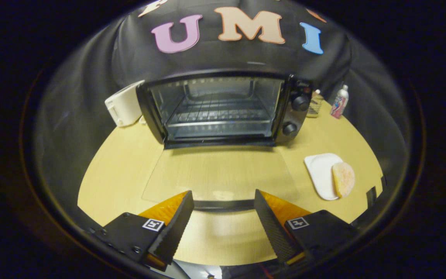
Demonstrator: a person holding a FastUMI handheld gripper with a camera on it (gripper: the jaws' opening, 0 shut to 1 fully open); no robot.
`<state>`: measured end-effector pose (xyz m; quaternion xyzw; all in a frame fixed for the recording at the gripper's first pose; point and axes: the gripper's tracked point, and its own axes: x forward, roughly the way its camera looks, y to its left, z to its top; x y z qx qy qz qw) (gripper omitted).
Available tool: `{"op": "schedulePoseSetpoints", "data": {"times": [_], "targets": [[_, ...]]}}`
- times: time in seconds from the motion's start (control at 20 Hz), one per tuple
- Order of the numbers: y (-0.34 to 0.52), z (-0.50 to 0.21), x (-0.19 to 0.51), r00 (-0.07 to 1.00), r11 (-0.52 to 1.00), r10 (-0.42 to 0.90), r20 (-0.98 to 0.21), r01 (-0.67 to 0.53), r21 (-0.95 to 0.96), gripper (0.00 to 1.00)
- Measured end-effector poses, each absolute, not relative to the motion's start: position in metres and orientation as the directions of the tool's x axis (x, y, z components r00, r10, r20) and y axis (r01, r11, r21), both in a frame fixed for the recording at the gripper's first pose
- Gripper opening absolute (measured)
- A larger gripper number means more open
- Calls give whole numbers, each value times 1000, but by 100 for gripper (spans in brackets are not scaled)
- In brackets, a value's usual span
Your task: Open the toaster oven, put the food inside, and close the toaster oven door.
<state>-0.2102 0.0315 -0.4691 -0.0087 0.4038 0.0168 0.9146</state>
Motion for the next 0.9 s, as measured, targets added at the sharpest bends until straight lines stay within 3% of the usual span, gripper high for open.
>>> {"op": "schedulePoseSetpoints", "data": {"times": [0.15, 0.35, 0.6, 0.9], "targets": [[-13, -442, -185, 725, 994, -108, -680, 95, -57, 99], [-79, -436, -174, 697, 958, -263, -667, 271, -94, 99], [-171, -459, -186, 550, 867, -463, -695, 445, -225, 99], [-227, -503, -192, 406, 807, -526, -747, 517, -287, 99]]}}
